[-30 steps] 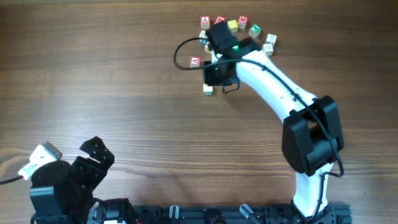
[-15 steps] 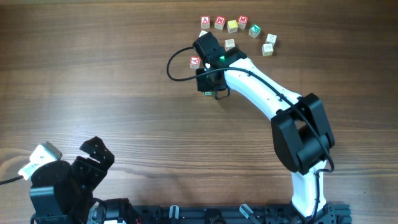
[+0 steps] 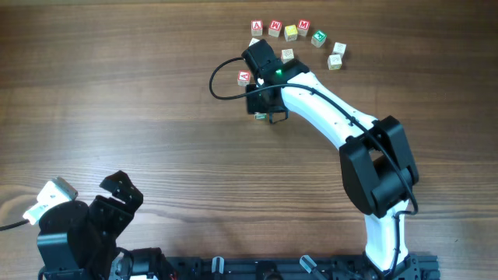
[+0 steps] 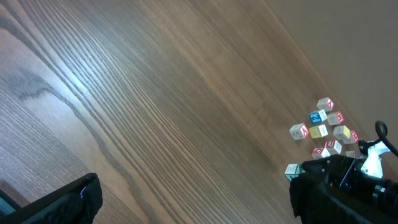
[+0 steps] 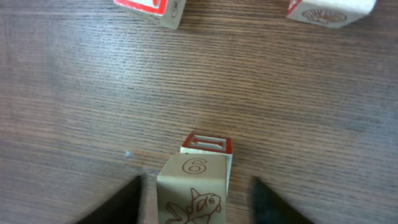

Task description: Form a tower

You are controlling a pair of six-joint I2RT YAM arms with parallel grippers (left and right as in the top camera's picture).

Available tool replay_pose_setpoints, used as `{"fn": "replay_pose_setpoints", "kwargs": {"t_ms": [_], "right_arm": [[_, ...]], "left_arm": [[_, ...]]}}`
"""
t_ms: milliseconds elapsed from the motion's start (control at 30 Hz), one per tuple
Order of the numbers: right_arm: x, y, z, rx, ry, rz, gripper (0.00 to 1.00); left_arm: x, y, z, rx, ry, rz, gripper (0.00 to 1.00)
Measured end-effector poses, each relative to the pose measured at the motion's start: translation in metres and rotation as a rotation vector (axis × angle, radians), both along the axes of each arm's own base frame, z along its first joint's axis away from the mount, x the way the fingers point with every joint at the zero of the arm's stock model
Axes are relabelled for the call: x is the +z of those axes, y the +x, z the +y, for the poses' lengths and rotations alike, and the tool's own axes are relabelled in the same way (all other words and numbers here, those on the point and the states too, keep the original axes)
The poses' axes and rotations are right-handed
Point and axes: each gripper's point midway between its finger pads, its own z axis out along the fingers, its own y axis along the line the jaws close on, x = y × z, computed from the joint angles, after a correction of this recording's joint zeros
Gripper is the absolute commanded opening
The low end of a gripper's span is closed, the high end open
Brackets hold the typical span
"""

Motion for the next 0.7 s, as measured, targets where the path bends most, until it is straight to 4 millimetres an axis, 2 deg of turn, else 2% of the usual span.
{"fn": "replay_pose_setpoints", "kwargs": {"t_ms": [33,133,200,300,333,367,433,600,700], "right_arm": [[0.000,0.000,0.000,0.003,-0.001,-0.001,0.99],[0.000,-0.002,-0.001,0.001,-0.006,0.009,1.00],[0.010,0.001,0.001,0.006,-0.004,0.004,1.00],[0.050,0.020,0.010,0.012,0.022,-0.066,1.00],[0.078,0.035,0.017,0.016,0.051,-0.134,1.00],[0.093,0.044,0.019,0.011,0.063,-0.175,0.99],[0.107,0.056,0.014,-0.011,0.064,-0.222,1.00],[0.109,0.082,-0.020,-0.093,0.043,-0.259,0.99],[0.097,0.096,-0.033,-0.127,0.036,-0.260,0.99]], "left_arm": [[0.000,0.000,0.000,0.000,0.000,0.000,1.00],[0.000,0.000,0.000,0.000,0.000,0.000,1.00],[0.000,0.000,0.000,0.000,0.000,0.000,1.00],[0.000,0.000,0.000,0.000,0.000,0.000,1.00],[0.000,0.000,0.000,0.000,0.000,0.000,1.00],[0.000,0.000,0.000,0.000,0.000,0.000,1.00],[0.000,0.000,0.000,0.000,0.000,0.000,1.00],[0.000,0.000,0.000,0.000,0.000,0.000,1.00],[0.000,0.000,0.000,0.000,0.000,0.000,1.00]]}}
